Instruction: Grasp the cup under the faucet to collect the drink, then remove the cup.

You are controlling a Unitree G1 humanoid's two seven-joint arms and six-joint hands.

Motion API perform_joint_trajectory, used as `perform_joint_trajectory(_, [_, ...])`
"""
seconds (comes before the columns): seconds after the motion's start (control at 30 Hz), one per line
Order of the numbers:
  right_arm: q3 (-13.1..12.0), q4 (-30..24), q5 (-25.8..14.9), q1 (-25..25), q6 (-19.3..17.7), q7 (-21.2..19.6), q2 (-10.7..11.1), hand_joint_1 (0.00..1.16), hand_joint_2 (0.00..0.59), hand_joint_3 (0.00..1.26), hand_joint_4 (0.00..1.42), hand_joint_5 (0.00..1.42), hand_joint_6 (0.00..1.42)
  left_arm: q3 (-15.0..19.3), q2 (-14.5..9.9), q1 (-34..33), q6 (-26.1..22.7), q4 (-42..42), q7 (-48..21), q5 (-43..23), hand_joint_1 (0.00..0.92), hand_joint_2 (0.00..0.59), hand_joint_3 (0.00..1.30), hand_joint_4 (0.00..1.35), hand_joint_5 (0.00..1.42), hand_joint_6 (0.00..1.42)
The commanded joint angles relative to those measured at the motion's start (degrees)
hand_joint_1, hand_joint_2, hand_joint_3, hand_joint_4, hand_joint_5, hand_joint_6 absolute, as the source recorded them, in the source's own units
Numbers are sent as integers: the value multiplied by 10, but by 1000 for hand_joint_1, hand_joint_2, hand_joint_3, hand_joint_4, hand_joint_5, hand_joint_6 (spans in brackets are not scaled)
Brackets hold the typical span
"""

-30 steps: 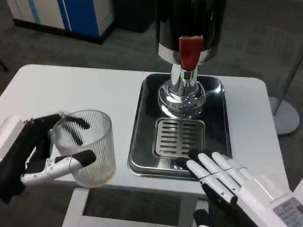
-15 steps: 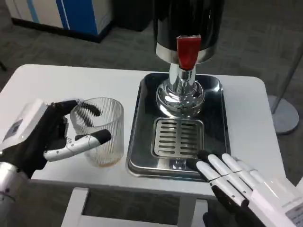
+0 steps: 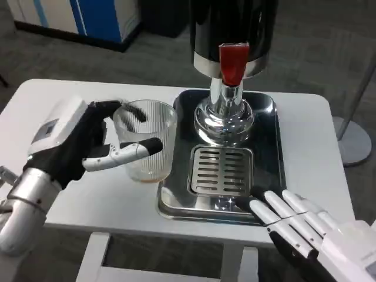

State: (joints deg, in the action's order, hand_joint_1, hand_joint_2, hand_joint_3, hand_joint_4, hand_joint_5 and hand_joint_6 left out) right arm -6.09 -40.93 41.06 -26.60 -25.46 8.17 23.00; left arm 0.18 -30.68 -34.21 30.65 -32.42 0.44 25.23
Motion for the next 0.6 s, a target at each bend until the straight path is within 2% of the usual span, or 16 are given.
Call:
perform_joint_trajectory(0.03, [-8,-9,-9,-9,-12,-9,-3,0,540,54,0,0,62,-17,5,-34,-9,-25,23,7,355,157,950,1152,1363,1424])
perform_joint_trajectory(0.23, [-13,-11,-13,-10,-15,-8,-4,0,540,54,0,0,62,-46,14,-72,-23,-77,36,15,358,160,952,1153,1363,1424])
perform_joint_trajectory(0.3, [-13,-11,-13,-10,-15,-7,-5,0,540,54,0,0,62,-51,25,-86,-30,-101,44,15,359,161,953,1153,1363,1424])
perform_joint_trajectory(0.47, [-18,-12,-16,-10,-15,-6,-5,0,540,54,0,0,62,-56,46,-104,-41,-133,58,9,355,161,953,1153,1363,1424])
perform_joint_trajectory(0.6, [-17,-9,-16,-12,-16,-6,-7,0,540,54,0,0,62,-58,51,-107,-38,-137,64,12,344,163,953,1153,1372,1424])
